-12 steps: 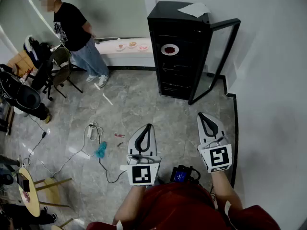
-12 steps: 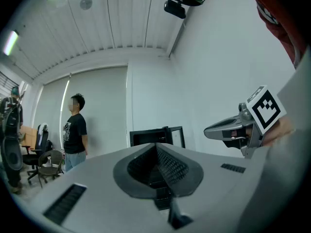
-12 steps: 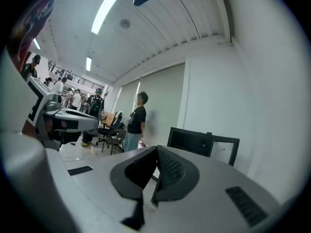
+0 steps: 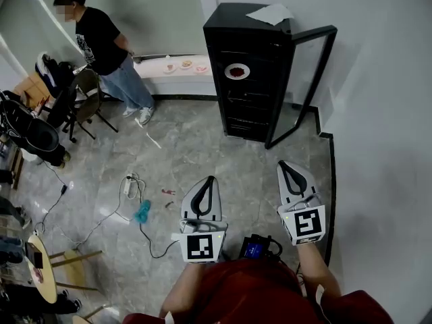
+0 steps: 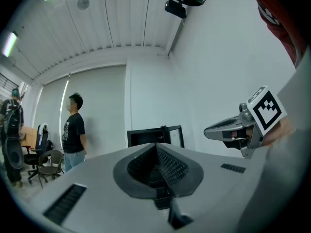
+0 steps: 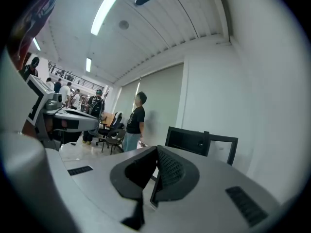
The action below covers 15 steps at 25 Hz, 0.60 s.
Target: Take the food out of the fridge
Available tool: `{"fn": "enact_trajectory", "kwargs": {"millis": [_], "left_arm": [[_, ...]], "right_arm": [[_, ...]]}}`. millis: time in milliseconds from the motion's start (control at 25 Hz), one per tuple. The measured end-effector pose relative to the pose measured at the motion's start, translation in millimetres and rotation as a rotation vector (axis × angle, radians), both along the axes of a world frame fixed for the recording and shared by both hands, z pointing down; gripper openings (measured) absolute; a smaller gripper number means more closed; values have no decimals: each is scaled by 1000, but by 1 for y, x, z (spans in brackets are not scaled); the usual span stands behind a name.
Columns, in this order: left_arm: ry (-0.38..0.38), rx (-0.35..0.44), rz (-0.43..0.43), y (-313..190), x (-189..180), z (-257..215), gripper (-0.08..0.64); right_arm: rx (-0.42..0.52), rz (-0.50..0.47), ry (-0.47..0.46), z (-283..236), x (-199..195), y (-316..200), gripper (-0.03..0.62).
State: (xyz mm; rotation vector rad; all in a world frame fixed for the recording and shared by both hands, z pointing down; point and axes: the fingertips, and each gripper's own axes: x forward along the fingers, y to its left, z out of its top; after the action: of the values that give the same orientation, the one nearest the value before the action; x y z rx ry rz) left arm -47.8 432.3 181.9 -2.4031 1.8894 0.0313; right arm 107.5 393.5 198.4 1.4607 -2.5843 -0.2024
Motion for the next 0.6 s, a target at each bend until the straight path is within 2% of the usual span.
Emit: {"fn": "enact_trajectory", "kwargs": {"millis": [120,280,600], "left_arm": [[8,-9,-9,0,5,1,15],[2,-8,-17,1,12,2,15],[17,-7,-3,-16,8,7,15]], "right_arm": [[13,4,-34,-4,6,0,21],[-18,13,-14,9,20,2,21],[-11,31,-5,12,20,-13,21]]}}
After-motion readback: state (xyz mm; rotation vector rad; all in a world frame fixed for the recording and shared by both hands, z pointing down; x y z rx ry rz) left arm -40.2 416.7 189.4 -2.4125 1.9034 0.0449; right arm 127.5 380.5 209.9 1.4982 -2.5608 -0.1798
